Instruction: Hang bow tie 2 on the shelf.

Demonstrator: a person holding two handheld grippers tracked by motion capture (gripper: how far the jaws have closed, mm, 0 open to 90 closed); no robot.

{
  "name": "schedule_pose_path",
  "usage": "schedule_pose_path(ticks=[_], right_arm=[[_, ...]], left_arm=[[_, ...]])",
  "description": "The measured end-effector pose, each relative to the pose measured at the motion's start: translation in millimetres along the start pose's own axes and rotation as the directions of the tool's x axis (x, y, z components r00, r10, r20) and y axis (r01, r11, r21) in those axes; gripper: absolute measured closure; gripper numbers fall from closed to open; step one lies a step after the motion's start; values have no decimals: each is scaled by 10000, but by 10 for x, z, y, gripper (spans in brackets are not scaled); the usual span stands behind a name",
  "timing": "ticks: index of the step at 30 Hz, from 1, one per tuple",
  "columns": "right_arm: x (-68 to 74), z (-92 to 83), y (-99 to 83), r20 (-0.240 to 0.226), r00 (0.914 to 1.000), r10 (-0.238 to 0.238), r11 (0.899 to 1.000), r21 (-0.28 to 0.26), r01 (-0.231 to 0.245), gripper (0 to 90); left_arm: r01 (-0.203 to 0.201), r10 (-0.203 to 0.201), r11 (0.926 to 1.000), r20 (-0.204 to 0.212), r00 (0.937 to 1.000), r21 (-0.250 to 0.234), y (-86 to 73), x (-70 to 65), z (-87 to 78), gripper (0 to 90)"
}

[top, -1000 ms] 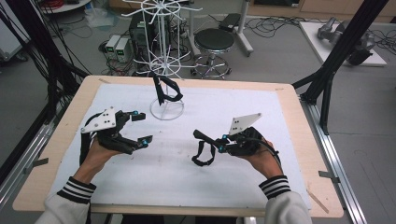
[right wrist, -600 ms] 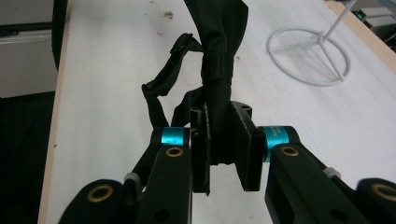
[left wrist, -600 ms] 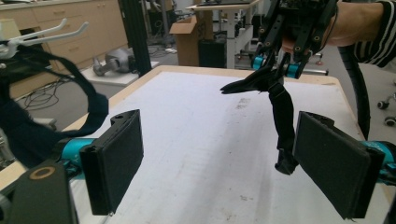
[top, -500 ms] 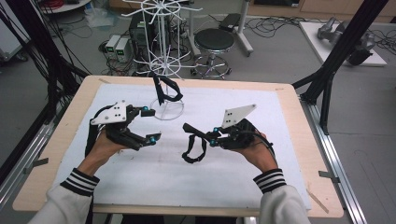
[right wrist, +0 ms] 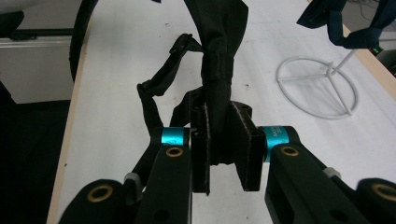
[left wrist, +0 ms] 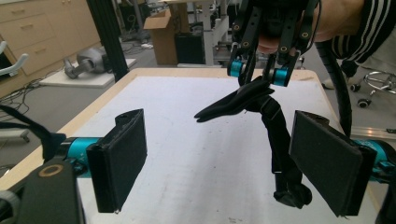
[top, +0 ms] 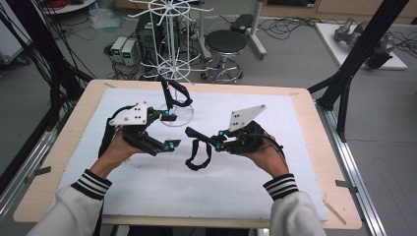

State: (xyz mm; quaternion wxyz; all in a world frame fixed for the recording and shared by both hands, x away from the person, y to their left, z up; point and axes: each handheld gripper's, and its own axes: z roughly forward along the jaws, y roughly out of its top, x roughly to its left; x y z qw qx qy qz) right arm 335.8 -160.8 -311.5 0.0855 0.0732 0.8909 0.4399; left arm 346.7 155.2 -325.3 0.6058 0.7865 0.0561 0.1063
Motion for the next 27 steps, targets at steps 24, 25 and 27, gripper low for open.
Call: schedule_pose_path(ticks=[24,25,27], right_arm=[[2,56,93,-208,9992,-337,9994,48,338,787],[0,54,93,-224,9992,-324,9995,35,325,787],[-4,53,91,-192,9994,-303,9995,23,304,788]], left_arm=[[-438,411,9988,1041,9937,235,65,5,136,517],[-463,434,9986,1025,9938,261,65,3,134,532],[-508,474,9982,1011,9938,312,65,-1,138,574]])
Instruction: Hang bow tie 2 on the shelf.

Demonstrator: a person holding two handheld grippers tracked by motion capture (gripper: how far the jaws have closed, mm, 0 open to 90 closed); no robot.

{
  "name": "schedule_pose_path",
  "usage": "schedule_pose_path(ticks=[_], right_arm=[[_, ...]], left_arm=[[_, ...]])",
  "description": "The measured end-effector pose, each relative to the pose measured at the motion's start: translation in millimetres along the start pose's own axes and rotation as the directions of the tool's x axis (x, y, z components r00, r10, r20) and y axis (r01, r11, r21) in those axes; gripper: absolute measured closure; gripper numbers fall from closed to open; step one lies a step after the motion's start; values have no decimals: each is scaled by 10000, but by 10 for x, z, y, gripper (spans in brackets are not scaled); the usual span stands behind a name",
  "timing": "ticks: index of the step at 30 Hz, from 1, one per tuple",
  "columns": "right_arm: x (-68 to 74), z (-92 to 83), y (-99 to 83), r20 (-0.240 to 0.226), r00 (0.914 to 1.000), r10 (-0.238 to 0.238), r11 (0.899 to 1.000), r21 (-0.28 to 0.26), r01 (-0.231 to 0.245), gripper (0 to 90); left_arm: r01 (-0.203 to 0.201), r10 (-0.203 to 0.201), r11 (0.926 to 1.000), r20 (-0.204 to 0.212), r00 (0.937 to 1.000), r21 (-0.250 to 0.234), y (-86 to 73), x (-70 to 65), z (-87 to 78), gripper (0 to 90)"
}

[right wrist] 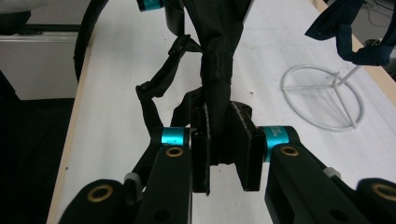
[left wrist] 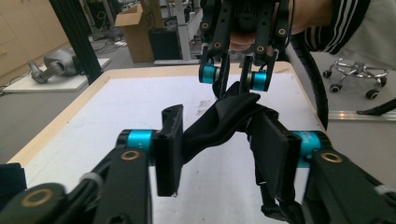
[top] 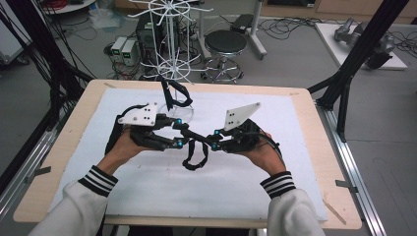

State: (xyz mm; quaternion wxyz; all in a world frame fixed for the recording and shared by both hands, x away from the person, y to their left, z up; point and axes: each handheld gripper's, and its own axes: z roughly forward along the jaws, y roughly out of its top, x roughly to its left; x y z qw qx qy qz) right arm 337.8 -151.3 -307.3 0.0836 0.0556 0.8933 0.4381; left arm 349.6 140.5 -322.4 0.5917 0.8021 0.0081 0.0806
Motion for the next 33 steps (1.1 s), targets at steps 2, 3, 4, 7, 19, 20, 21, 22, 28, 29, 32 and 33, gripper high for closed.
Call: schedule_pose_path(ticks=[2,3,4,7,19,20,21,22,28,29,32,33], right_arm=[[-2,3,-2,9,10000,-8,10000,18,8,788],[-3,0,-1,54,10000,1,10000,17,-2,788],[-3,-3,0,62,10000,2,10000,4,-2,788],[-1,-6,1,58,10000,45,10000,-22,-45,789],[0,5,8,84,10000,4,10000,-41,-4,789],[1,5,8,110,9999,-6,10000,-67,7,788],[1,6,10,142,9999,-15,9999,-102,17,786],[2,5,11,149,9999,-11,9999,-123,13,783],[-2,16,9,153,9999,-9,10000,-72,10,774],[-2,18,9,132,9999,11,10000,-77,-10,771],[-6,30,8,192,9998,66,9999,-110,-64,696],[-7,36,4,214,9997,129,9999,-93,-127,651]], left_arm=[[-95,95,9999,-3,10000,50,2,-5,3,621],[-124,124,9999,27,9999,42,3,-8,3,644],[-147,147,9999,-10,9999,26,5,-15,3,665],[-261,262,9996,-11,9997,85,10,-23,-1,742],[-51,51,10000,-103,9999,13,3,-40,-15,833],[-22,22,10000,-148,9999,-23,3,-43,-17,836],[-17,16,10000,-184,9998,-48,2,-46,-19,838],[-28,27,10000,-211,9998,-47,-1,-48,-21,839],[-4,2,10000,-259,9997,-63,-18,-56,-19,845],[-28,27,10000,-218,9998,-54,-20,-55,-22,847],[-47,46,10000,-311,9995,-42,-28,-64,-34,850],[-10,8,10000,-373,9993,-54,-33,-68,-39,850]])
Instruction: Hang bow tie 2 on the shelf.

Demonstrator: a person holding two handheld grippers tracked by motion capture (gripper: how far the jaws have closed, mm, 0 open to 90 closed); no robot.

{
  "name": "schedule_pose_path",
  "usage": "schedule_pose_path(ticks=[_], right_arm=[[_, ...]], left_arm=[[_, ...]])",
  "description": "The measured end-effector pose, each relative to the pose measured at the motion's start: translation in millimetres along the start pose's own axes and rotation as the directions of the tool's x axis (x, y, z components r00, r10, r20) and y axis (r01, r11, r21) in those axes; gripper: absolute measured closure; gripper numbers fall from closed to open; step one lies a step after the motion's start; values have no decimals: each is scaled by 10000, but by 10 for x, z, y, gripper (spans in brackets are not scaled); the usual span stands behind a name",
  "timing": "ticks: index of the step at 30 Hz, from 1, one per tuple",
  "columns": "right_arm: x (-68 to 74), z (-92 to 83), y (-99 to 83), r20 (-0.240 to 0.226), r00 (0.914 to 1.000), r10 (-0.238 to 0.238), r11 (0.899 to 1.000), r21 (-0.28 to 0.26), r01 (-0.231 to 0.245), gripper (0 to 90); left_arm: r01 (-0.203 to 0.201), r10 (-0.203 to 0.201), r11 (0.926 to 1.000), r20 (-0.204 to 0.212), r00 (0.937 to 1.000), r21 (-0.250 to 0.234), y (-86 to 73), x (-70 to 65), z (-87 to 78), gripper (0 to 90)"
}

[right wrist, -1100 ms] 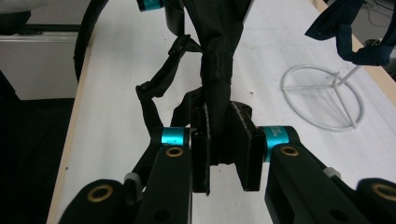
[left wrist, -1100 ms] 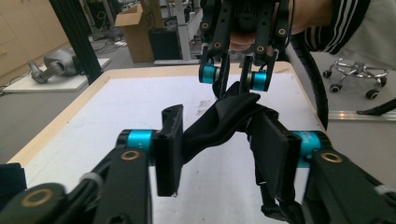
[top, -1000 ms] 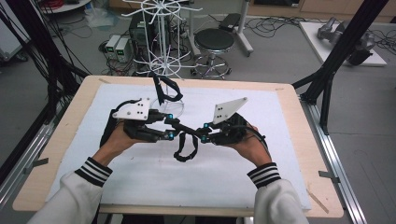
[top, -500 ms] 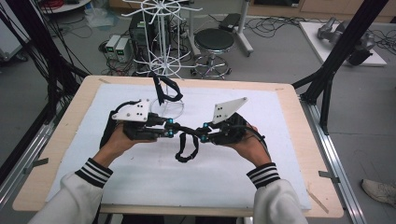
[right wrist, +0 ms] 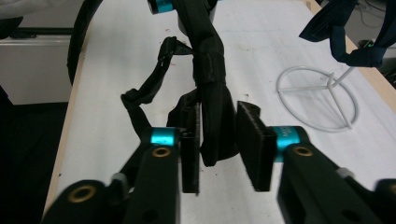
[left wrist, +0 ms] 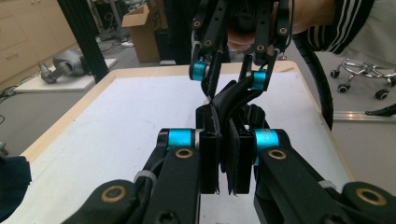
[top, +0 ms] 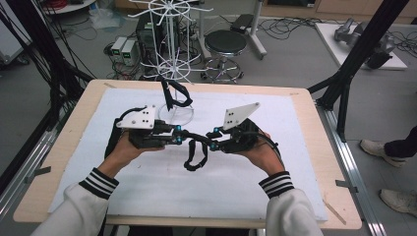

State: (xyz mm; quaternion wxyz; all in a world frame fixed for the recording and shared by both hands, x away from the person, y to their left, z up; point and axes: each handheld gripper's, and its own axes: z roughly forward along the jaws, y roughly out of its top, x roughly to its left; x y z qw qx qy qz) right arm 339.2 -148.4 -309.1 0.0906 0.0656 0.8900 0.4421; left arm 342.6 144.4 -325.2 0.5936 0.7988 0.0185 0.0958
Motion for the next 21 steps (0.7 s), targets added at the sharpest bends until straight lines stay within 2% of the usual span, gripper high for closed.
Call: schedule_pose_path(ticks=[1,2,3,6,10,14,17,21], right_arm=[[-1,6,-3,27,10000,34,10000,15,-34,581],[1,15,-4,165,9998,119,9999,29,-119,469],[0,22,-6,363,9992,194,9998,47,-196,396],[-3,18,-17,613,9969,493,9987,-166,-484,272],[-5,14,-42,1008,9935,534,9985,-197,-516,109],[9,-49,-86,1088,9911,769,9957,-604,-706,108],[26,-119,-141,1378,9865,886,9932,-866,-772,108],[57,-224,-243,1620,9788,1252,9851,-1379,-1031,107]], left_arm=[[19,-19,10000,-40,10000,-1,-5,2,-9,851],[36,-37,10000,-53,10000,-24,-11,5,-17,851],[91,-92,9999,-113,9999,-87,-16,5,-25,851],[154,-157,9998,-234,9996,-135,-19,8,-48,851],[171,-179,9997,-364,9992,-201,-15,14,-72,851],[226,-246,9992,-579,9980,-342,-14,22,-116,851],[287,-320,9987,-786,9964,-429,-15,30,-163,851],[428,-499,9969,-1104,9926,-664,-18,49,-233,851]])
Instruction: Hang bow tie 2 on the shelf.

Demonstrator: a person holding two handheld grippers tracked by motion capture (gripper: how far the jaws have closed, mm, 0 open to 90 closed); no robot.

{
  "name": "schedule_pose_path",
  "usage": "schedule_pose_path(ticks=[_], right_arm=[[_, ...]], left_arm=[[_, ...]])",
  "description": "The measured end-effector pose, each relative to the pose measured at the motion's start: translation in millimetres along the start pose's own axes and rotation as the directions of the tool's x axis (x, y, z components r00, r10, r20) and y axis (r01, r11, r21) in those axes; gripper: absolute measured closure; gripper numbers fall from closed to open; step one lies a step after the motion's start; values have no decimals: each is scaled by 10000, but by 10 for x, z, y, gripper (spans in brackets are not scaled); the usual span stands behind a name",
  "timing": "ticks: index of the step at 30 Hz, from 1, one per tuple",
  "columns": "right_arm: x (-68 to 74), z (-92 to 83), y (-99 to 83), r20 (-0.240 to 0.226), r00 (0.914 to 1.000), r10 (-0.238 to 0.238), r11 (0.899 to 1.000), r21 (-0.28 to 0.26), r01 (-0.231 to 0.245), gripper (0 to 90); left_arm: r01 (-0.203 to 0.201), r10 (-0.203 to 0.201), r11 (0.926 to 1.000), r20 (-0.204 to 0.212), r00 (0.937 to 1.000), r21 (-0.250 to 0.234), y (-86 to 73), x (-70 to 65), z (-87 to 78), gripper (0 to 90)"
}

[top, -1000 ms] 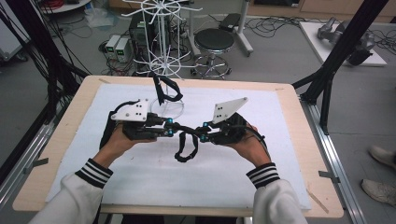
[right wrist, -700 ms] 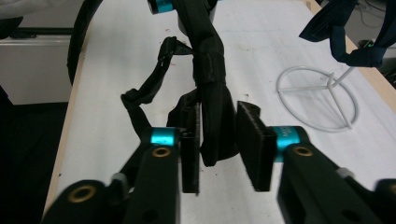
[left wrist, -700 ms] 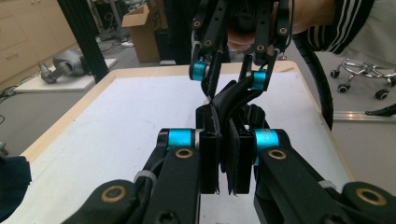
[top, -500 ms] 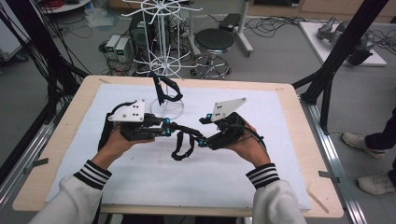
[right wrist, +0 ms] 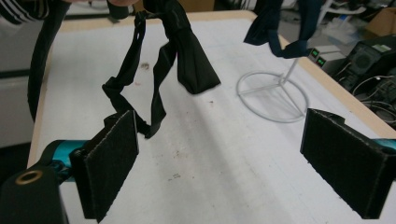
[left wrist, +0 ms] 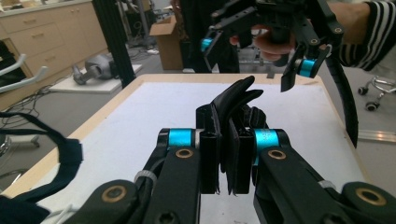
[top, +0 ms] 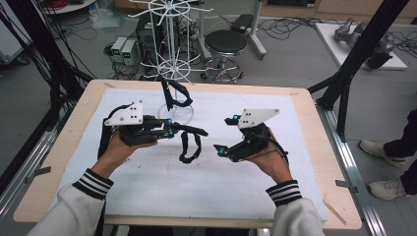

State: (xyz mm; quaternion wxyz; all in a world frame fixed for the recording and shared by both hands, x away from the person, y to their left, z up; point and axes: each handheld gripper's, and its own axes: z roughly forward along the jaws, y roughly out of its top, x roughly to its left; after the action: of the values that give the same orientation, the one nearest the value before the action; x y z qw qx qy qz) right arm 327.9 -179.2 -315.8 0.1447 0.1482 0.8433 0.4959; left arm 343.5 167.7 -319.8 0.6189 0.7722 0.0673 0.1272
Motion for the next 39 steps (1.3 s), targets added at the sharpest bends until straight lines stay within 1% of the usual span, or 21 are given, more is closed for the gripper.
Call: schedule_pose_path(ticks=[3,4,6,7,8,9,12,13,16,20,23,25,26,28,30,37,38,39], right_arm=[[8,-86,-80,383,9990,216,9994,-287,-205,107],[13,-115,-109,448,9985,325,9988,-389,-308,107],[16,-175,-178,712,9962,493,9966,-690,-444,107],[24,-205,-217,818,9945,657,9952,-780,-593,107],[20,-230,-256,936,9935,640,9942,-923,-553,107],[34,-261,-297,1024,9913,830,9926,-972,-731,107],[52,-338,-421,1244,9858,1126,9880,-1193,-978,107],[56,-363,-461,1382,9839,1136,9875,-1248,-965,107],[73,-438,-578,1574,9773,1416,9803,-1598,-1163,107],[100,-531,-723,1881,9656,1795,9696,-1999,-1413,107],[118,-593,-831,2197,9540,2040,9596,-2379,-1504,107],[130,-625,-909,2371,9479,2128,9549,-2558,-1504,107],[129,-632,-949,2379,9472,2152,9539,-2588,-1518,107],[135,-638,-1020,2409,9427,2310,9514,-2587,-1670,107],[142,-642,-1078,2458,9391,2400,9489,-2638,-1735,107],[163,-653,-1182,2765,9253,2597,9351,-3114,-1693,107],[163,-653,-1196,2824,9215,2667,9337,-3126,-1744,107],[159,-653,-1214,2867,9199,2675,9339,-3121,-1744,107]], left_arm=[[13,-13,10000,-252,9997,-31,6,18,-52,851],[15,-16,10000,-311,9995,-50,7,24,-68,851],[51,-56,9999,-493,9988,-117,11,35,-106,851],[82,-92,9998,-571,9983,-160,14,39,-124,851],[119,-132,9997,-641,9979,-206,16,44,-143,851],[139,-156,9996,-742,9971,-245,18,48,-161,851],[188,-218,9993,-1004,9947,-316,25,58,-214,851],[183,-217,9993,-1099,9937,-321,27,63,-233,851],[240,-293,9989,-1395,9898,-400,32,77,-290,851],[254,-335,9985,-1767,9837,-480,42,97,-367,851],[240,-345,9984,-2107,9769,-520,59,108,-433,851],[234,-371,9978,-2321,9720,-617,73,118,-481,851],[222,-369,9977,-2415,9697,-635,82,124,-504,851],[212,-390,9972,-2573,9656,-718,99,132,-545,851],[168,-349,9975,-2715,9618,-690,117,140,-582,851],[145,-407,9967,-3370,9406,-798,163,183,-703,851],[134,-398,9969,-3467,9371,-781,168,190,-718,851],[143,-410,9968,-3520,9351,-780,172,199,-733,851]])
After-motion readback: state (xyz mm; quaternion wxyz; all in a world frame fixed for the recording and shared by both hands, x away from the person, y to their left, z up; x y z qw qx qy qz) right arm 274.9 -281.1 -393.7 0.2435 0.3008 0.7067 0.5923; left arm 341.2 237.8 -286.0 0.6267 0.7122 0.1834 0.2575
